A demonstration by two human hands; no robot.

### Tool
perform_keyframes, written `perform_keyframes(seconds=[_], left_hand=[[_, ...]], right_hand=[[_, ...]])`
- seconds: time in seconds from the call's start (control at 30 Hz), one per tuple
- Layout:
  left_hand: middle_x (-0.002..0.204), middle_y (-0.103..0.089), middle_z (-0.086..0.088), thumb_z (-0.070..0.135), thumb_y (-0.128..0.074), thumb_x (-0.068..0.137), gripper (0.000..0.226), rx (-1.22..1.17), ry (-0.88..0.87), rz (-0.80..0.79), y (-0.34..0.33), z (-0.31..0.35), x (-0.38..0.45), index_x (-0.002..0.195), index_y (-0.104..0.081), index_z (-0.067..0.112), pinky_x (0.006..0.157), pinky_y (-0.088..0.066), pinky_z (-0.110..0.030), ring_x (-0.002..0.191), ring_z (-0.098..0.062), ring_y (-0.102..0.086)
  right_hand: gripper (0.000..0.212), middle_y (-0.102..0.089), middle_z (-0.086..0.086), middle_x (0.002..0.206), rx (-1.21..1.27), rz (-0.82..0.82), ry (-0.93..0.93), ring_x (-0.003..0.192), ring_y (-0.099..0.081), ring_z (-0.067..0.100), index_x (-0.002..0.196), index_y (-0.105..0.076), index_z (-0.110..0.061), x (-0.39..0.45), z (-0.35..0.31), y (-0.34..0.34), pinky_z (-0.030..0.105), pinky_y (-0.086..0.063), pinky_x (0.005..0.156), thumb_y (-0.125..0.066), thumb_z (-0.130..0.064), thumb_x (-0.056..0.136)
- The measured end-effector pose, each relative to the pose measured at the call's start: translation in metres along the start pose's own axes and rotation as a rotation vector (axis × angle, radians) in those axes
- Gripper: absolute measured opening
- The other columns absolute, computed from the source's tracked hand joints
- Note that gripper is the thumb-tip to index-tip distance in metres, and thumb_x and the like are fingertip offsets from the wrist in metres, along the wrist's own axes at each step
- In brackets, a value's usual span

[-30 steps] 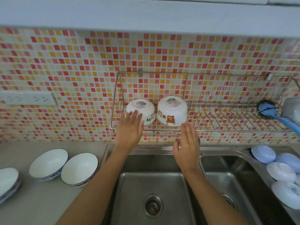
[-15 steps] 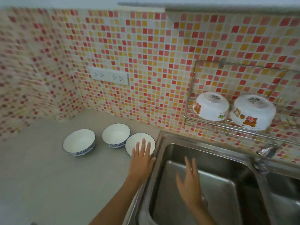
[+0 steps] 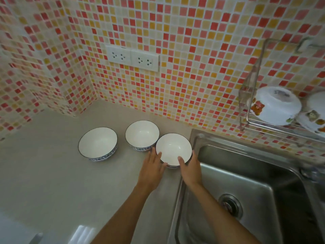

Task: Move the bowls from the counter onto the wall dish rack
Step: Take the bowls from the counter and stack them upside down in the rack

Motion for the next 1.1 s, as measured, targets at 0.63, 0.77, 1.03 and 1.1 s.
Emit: perform_keyframes(seconds=[0.63, 0.77, 1.03, 1.1], left_hand=[[0.138, -0.053, 0.006, 0.064, -0.047, 0.085, 0.053, -1.032, 0.396, -0.083, 0.001, 0.014, -0.017, 0.132, -0.041, 0.041, 0.105, -0.042, -0.04, 0.12, -0.017, -0.053], [0.13, -0.054, 0.005, 0.052, -0.042, 0.095, 0.042, -1.229, 0.395, -0.099, 0.01, 0.052, -0.027, 0.134, -0.039, 0.037, 0.098, -0.049, -0.05, 0.117, -0.021, -0.054], [0.131, -0.056, 0.001, 0.06, -0.035, 0.091, 0.05, -1.249, 0.187, -0.02, 0.046, 0.145, -0.029, 0.132, -0.045, 0.034, 0.096, -0.05, -0.052, 0.113, -0.022, -0.058], [0.13, -0.057, 0.002, 0.062, -0.035, 0.089, 0.051, -1.266, 0.127, -0.025, 0.055, 0.17, -0.029, 0.13, -0.047, 0.035, 0.098, -0.049, -0.051, 0.114, -0.021, -0.057]], right_hand=[[0.054, -0.049, 0.001, 0.125, 0.363, 0.039, -0.253, 0.106, -0.053, 0.026, 0.135, -0.04, -0.02, -0.043, 0.013, 0.015, 0.03, -0.058, 0.052, -0.037, 0.005, 0.086], [0.049, -0.051, 0.0, 0.124, 0.397, 0.071, -0.219, 0.104, -0.055, 0.023, 0.13, -0.043, -0.024, -0.064, 0.009, 0.046, 0.029, -0.058, 0.053, -0.041, 0.001, 0.088], [0.033, -0.059, -0.012, 0.125, 0.175, 0.257, 0.117, 0.111, -0.058, 0.009, 0.125, -0.05, -0.039, -0.081, -0.033, 0.172, 0.036, -0.056, 0.089, -0.053, -0.042, 0.092], [0.036, -0.054, -0.011, 0.128, 0.095, 0.344, 0.188, 0.116, -0.053, 0.009, 0.129, -0.05, -0.031, -0.081, -0.045, 0.214, 0.031, -0.05, 0.093, -0.053, -0.04, 0.094]])
Point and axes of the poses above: each hand's wrist, its own x-axis towards the middle knuckle, its own y-axis out of the back of the hand, z = x × y, the point moved 6 cm from there along x, towards the middle knuckle
